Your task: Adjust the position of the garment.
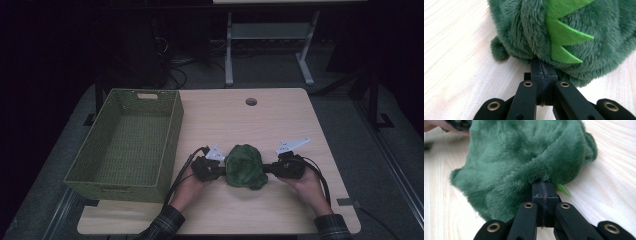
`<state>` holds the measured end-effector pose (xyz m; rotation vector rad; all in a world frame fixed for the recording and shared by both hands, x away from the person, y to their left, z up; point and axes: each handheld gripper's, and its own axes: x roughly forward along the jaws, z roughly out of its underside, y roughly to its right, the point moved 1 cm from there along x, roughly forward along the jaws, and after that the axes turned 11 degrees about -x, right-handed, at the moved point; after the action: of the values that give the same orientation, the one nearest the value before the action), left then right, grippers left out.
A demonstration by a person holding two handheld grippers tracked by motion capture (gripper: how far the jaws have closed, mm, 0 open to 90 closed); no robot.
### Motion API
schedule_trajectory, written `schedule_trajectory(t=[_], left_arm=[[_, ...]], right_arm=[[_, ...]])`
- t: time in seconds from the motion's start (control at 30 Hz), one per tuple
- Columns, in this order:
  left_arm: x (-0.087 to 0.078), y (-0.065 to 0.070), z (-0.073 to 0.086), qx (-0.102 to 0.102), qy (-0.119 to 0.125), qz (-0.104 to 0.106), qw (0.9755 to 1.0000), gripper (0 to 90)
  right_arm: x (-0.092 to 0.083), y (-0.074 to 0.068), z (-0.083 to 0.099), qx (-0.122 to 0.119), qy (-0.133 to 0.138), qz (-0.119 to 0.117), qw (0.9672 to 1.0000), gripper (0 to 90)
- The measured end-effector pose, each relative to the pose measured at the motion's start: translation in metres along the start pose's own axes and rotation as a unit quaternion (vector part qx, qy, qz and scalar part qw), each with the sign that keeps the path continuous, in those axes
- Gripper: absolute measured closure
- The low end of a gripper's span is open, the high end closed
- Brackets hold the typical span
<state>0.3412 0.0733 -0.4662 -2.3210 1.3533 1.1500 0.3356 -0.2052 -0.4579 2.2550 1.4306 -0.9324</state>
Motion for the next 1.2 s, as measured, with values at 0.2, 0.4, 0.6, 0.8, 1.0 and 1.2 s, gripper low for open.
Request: schedule_trajectory(t=[0.2, 0.4, 0.6, 0.8, 1.0, 1.2], left_arm=[[-0.004, -0.002, 0.001, 0.001, 0.002, 0.001, 1.0000, 89.5], [-0.015, -0.005, 0.003, 0.005, -0.002, 0.004, 1.0000, 86.2], [-0.028, 0.001, -0.001, 0.019, -0.010, 0.002, 0.9998, 70.5], [-0.037, 0.007, -0.009, 0.027, -0.017, -0.001, 0.9995, 47.8], [-0.041, 0.013, -0.021, 0.046, -0.028, -0.004, 0.9986, 31.5], [-0.040, 0.015, -0.038, 0.057, -0.036, 0.001, 0.9977, 19.6]], right_arm=[[-0.006, -0.002, 0.004, 0.008, 0.015, 0.022, 0.9996, 87.2], [-0.018, 0.004, 0.021, 0.027, 0.014, 0.080, 0.9964, 66.2], [-0.027, 0.005, 0.047, 0.042, 0.000, 0.140, 0.9892, 40.4], [-0.026, 0.007, 0.061, 0.054, -0.019, 0.190, 0.9801, 24.1], [-0.023, 0.009, 0.063, 0.058, -0.018, 0.199, 0.9782, 12.6], [-0.023, 0.009, 0.063, 0.059, -0.019, 0.199, 0.9781, 12.3]])
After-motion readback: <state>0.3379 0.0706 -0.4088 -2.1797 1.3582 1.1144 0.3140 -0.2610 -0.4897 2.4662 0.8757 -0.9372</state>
